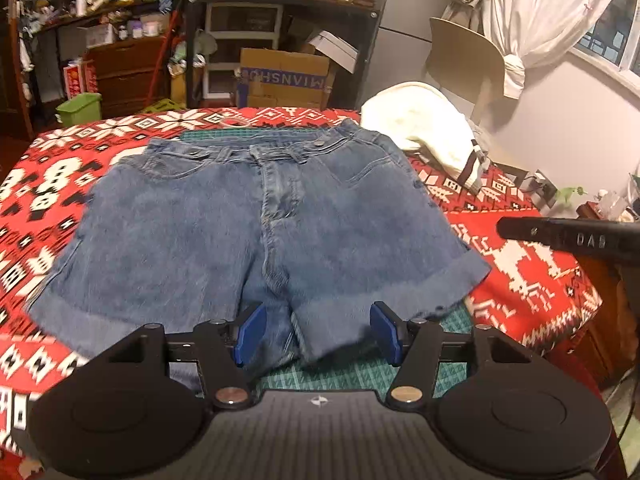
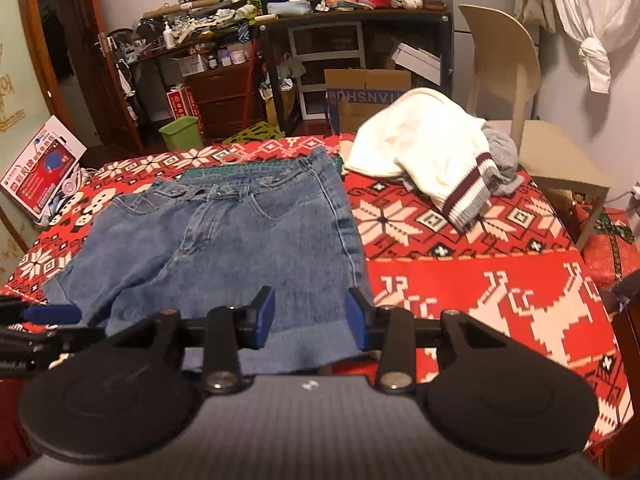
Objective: Fold clothes
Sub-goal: 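Grasp the cuffed leg hems of the shorts with both grippers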
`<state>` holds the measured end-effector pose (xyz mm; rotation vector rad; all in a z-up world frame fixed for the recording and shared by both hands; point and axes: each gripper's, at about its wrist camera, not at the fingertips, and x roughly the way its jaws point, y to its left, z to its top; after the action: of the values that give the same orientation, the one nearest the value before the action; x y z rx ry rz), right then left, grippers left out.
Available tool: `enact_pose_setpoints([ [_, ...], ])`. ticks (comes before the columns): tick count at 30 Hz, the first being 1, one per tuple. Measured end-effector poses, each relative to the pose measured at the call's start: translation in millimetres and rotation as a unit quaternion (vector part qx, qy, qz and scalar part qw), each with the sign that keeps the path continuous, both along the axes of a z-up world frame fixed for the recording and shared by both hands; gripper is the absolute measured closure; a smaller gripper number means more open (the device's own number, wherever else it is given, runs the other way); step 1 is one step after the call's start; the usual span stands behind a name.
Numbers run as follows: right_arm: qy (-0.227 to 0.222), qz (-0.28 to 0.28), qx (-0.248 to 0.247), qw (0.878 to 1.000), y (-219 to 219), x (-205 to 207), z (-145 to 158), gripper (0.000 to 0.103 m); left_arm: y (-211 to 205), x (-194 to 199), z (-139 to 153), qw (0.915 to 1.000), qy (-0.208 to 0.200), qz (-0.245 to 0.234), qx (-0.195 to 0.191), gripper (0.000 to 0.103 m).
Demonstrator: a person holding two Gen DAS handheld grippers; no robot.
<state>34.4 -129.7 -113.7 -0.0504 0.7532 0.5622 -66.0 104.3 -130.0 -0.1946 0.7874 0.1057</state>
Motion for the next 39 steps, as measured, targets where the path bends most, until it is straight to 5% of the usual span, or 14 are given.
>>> enact_pose_setpoints([
  [8,-0.007,-0.009,-0.014,1.0,-12,-12,-29,0.06,-22,-8,-26,0.9987,-0.003,-0.02,0.047,0.074],
  [16,-0.01,-0.041,-0.054,0.998,-35,2,-56,0.06,-23,5,-46,0.9994,0.001,0.005,0.033,0.075],
  [24,-0.016,-0.009,-0.089,0.996,-22,14,-79,0.06,-18,13,-53,0.9993,-0.017,0.031,0.008,0.071],
  [27,-0.021,-0.012,-0.094,0.995,-14,20,-84,0.06,-11,13,-47,0.9983,-0.027,0.052,0.003,0.09],
  [36,0.002,-0.075,0.001,0.997,-17,36,-80,0.063,8,13,-38,0.9962,-0.037,0.076,-0.018,0.09],
  [38,0.024,-0.077,0.01,0.997,-17,42,-84,0.074,5,15,-46,0.9965,-0.025,0.077,-0.019,0.083],
  [39,0.034,-0.077,0.013,0.996,-17,45,-86,0.092,3,15,-48,0.9966,-0.022,0.077,-0.017,0.082],
])
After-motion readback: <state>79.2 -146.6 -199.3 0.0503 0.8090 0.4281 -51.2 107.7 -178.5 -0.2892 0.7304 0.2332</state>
